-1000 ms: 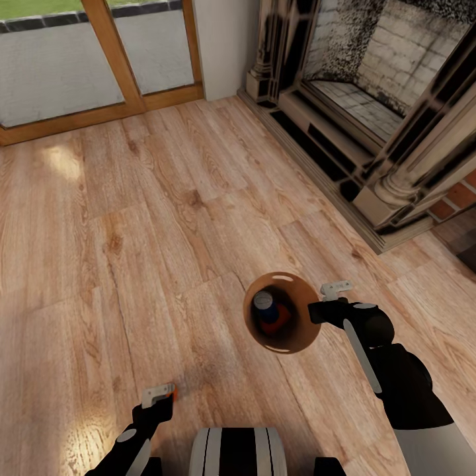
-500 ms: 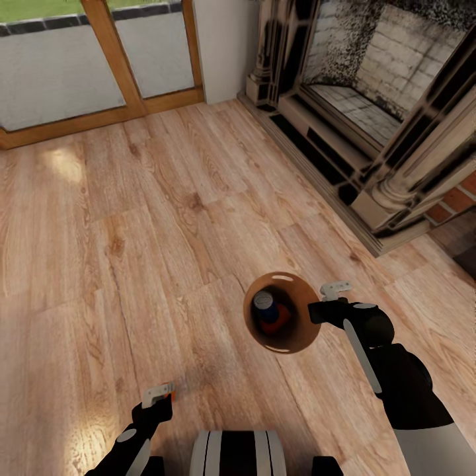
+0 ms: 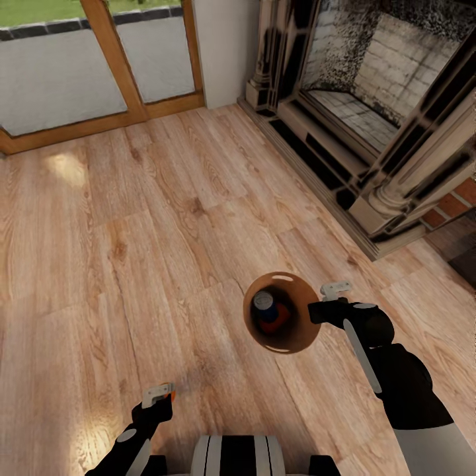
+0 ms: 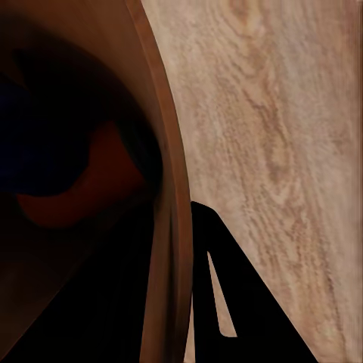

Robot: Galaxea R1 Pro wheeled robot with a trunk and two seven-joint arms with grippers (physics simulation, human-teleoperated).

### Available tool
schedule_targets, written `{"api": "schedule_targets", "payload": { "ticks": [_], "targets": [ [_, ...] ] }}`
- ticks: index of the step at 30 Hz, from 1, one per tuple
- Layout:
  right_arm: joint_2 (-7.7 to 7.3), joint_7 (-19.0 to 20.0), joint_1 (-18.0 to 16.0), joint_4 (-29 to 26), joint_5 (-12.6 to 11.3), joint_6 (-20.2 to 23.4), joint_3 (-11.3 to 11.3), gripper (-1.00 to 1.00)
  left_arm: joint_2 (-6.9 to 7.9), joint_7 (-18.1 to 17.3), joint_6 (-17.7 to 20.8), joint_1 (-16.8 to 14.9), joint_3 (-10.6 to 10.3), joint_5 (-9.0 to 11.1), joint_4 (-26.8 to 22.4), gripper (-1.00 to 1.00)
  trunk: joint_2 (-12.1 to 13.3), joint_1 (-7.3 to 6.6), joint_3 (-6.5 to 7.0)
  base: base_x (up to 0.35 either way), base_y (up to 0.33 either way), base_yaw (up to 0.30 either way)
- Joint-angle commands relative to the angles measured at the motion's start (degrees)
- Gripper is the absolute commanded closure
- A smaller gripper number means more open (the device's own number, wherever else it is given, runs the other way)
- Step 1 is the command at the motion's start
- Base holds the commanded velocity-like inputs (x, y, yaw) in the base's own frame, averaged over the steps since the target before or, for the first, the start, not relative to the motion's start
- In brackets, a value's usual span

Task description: Put the three can of soda from the living room inside the tash can in the kitchen.

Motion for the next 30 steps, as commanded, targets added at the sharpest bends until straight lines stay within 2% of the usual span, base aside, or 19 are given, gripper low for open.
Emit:
{"api": "schedule_targets", "payload": {
  "ticks": [1, 30],
  "targets": [
    [0.01, 0.3, 0.0, 0.0, -1.1, 0.0, 0.0, 1.00, 0.00, 0.0, 0.0, 0.0, 0.0, 0.0, 0.0, 1.00, 0.4, -0.23, 0.26, 0.000, 0.000, 0.000],
    [0.01, 0.3, 0.0, 0.0, -1.1, 0.0, 0.1, 1.00, 0.00, 0.0, 0.0, 0.0, 0.0, 0.0, 0.0, 1.00, 12.0, -6.60, 8.16, 0.000, 0.000, 0.000]
  ]
}}
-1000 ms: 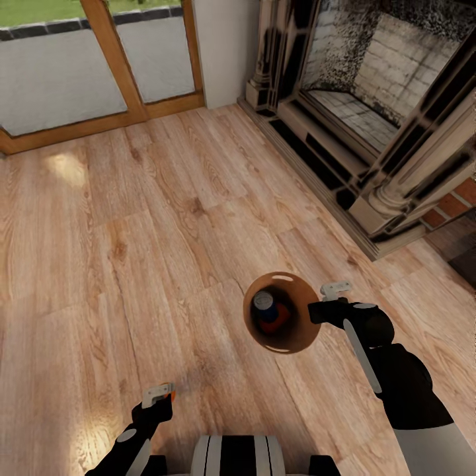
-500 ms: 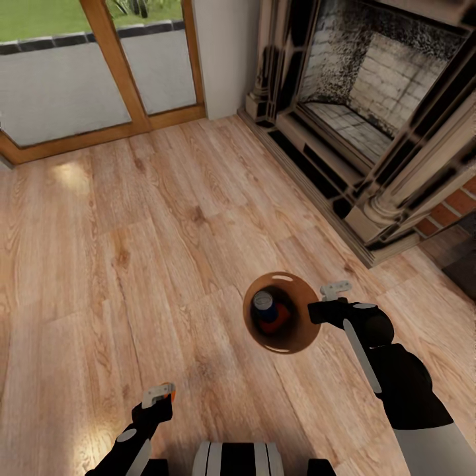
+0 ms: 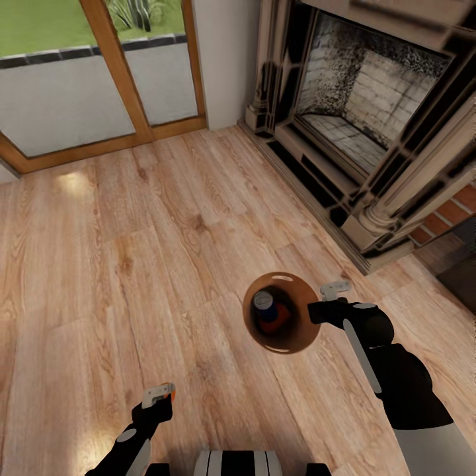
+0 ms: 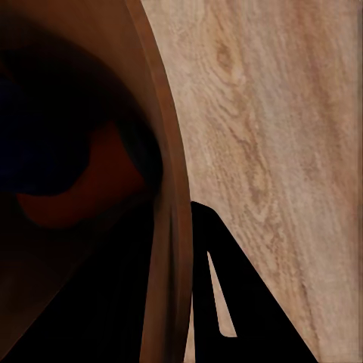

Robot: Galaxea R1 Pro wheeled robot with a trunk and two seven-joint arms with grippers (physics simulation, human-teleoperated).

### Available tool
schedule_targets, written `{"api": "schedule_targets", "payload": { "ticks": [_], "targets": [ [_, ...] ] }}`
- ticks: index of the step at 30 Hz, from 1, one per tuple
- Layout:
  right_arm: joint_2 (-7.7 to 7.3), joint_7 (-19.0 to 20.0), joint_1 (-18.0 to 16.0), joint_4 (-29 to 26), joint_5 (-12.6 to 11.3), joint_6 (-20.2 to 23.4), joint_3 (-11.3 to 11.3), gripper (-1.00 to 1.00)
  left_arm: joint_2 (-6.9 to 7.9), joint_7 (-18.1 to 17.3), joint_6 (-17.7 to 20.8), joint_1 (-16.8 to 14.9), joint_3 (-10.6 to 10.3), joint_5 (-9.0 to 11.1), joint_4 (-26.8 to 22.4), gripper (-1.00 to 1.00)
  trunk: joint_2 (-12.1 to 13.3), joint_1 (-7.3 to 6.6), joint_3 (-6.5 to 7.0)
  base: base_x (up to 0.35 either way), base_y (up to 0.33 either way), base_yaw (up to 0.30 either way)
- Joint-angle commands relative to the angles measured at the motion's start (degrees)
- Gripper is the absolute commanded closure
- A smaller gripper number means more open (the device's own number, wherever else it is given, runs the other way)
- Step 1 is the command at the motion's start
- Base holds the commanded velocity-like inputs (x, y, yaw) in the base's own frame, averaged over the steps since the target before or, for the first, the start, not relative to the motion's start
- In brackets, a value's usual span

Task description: Put the three can of soda from the living room inside the tash can in the kitchen.

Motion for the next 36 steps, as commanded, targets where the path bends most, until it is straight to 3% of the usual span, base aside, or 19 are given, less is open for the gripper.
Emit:
{"api": "schedule_targets", "payload": {
  "ticks": [1, 36],
  "targets": [
    [0.01, 0.3, 0.0, 0.0, -1.0, 0.0, 0.0, 1.00, 0.00, 0.0, 0.0, 0.0, 0.0, 0.0, 0.0, 1.00, 0.4, -0.23, 0.28, 0.000, 0.000, 0.000],
    [0.10, 0.3, 0.0, 0.0, -1.0, 0.0, 0.0, 1.00, 0.00, -0.1, 0.0, 0.0, 0.0, 0.0, 0.0, 1.00, 14.5, -7.92, 9.87, 0.000, 0.000, 0.000]
  ]
}}
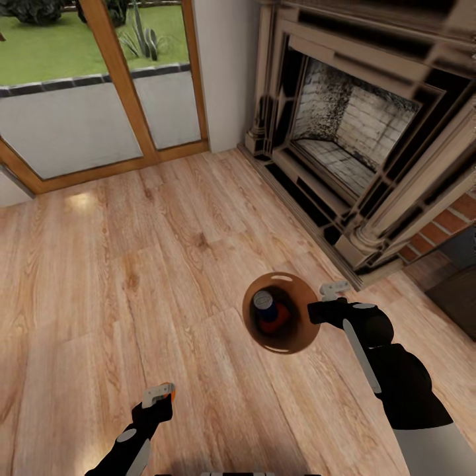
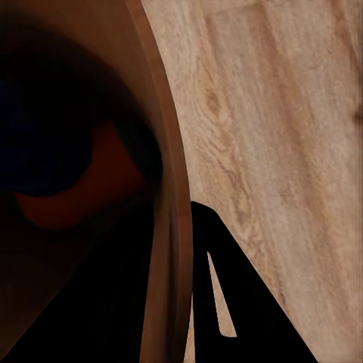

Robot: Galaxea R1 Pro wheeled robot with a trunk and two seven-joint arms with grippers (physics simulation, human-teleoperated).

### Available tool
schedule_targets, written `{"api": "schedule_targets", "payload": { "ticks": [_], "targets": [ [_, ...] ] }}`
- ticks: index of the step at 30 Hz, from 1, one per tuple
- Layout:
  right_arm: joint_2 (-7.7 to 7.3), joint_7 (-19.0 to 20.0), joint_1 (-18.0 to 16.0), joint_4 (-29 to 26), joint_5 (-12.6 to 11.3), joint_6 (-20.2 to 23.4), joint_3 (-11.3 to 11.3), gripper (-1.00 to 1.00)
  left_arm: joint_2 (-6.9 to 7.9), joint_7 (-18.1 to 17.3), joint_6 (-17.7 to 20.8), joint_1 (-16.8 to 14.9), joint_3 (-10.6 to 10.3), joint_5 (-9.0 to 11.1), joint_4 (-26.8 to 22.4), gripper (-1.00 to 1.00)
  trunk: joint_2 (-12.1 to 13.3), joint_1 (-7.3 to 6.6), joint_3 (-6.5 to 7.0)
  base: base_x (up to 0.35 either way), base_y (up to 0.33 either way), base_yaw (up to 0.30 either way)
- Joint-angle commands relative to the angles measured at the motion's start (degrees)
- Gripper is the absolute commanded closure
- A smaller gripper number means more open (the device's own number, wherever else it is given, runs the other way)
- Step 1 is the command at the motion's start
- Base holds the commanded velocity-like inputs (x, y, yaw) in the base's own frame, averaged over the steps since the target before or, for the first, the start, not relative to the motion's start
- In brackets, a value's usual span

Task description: Put the three can of soda from the living room inside the tash can in the kitchen.

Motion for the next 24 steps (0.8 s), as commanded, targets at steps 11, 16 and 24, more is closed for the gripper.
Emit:
{"api": "schedule_targets", "payload": {
  "ticks": [11, 16, 24],
  "targets": [
    [0.01, 0.3, 0.0, 0.0, -1.0, 0.0, 0.1, 1.00, 0.00, 0.0, 0.0, 0.0, 0.0, 0.0, 0.0, 1.00, 4.4, -2.43, 3.02, 0.000, 0.000, 0.000],
    [0.01, 0.3, 0.0, 0.0, -1.0, 0.0, 0.1, 1.00, 0.00, 0.0, 0.0, 0.0, 0.0, 0.0, 0.0, 1.00, 6.4, -3.52, 4.39, 0.000, 0.000, 0.000],
    [0.01, 0.3, 0.0, 0.0, -1.0, 0.0, 0.1, 1.00, 0.00, 0.0, 0.0, 0.0, 0.0, 0.0, -0.1, 1.00, 9.6, -5.28, 6.59, 0.000, 0.000, 0.000]
  ]
}}
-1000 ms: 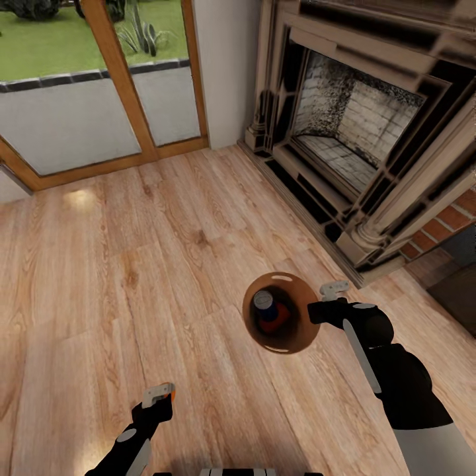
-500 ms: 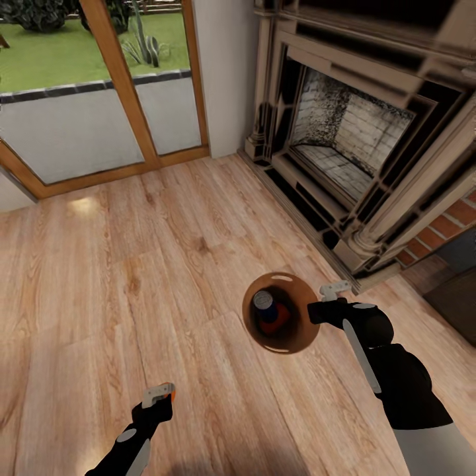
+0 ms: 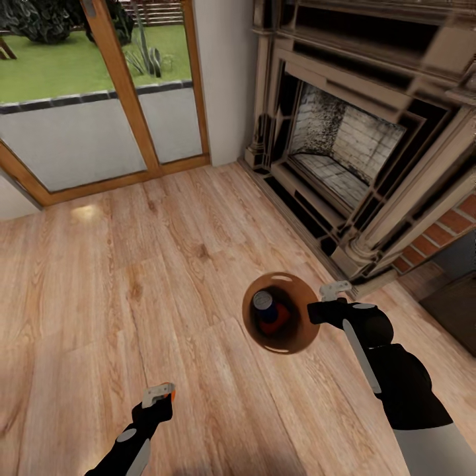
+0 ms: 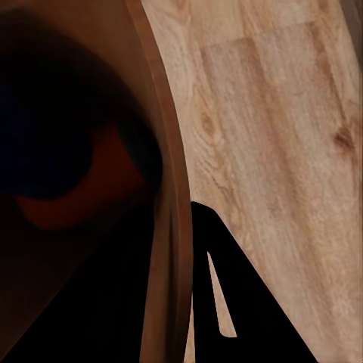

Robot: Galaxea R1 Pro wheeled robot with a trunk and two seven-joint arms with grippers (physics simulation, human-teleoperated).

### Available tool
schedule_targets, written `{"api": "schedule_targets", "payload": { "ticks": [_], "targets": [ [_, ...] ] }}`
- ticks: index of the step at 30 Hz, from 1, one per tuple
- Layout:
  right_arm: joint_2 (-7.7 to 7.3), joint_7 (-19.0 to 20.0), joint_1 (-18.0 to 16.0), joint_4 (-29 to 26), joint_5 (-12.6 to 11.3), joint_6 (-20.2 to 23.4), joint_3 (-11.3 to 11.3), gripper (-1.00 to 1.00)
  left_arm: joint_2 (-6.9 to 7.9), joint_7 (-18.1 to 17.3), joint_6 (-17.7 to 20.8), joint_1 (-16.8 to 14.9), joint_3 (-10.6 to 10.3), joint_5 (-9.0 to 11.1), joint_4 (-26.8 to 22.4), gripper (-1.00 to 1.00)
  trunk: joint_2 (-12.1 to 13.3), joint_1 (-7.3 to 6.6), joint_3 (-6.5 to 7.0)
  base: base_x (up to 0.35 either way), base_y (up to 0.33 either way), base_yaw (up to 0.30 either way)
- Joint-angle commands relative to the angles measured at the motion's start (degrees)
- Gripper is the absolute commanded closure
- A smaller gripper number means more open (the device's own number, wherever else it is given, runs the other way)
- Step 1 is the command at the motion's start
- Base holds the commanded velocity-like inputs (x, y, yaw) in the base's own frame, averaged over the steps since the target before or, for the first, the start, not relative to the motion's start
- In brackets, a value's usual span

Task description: Put the three can of soda from the living room inside the tash can in the kitchen.

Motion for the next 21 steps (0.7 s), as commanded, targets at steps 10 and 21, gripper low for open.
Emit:
{"api": "schedule_targets", "payload": {
  "ticks": [10, 21],
  "targets": [
    [0.01, 0.3, 0.0, 0.0, -1.0, 0.0, 0.0, 1.00, 0.00, 0.0, 0.0, 0.0, 0.0, 0.0, 0.0, 1.00, 4.0, -2.21, 2.75, 0.000, 0.000, 0.000],
    [0.01, 0.3, 0.0, 0.0, -1.0, 0.0, 0.0, 1.00, 0.00, 0.0, 0.0, 0.0, 0.0, 0.0, 0.0, 1.00, 8.4, -4.62, 5.76, 0.000, 0.000, 0.000]
  ]
}}
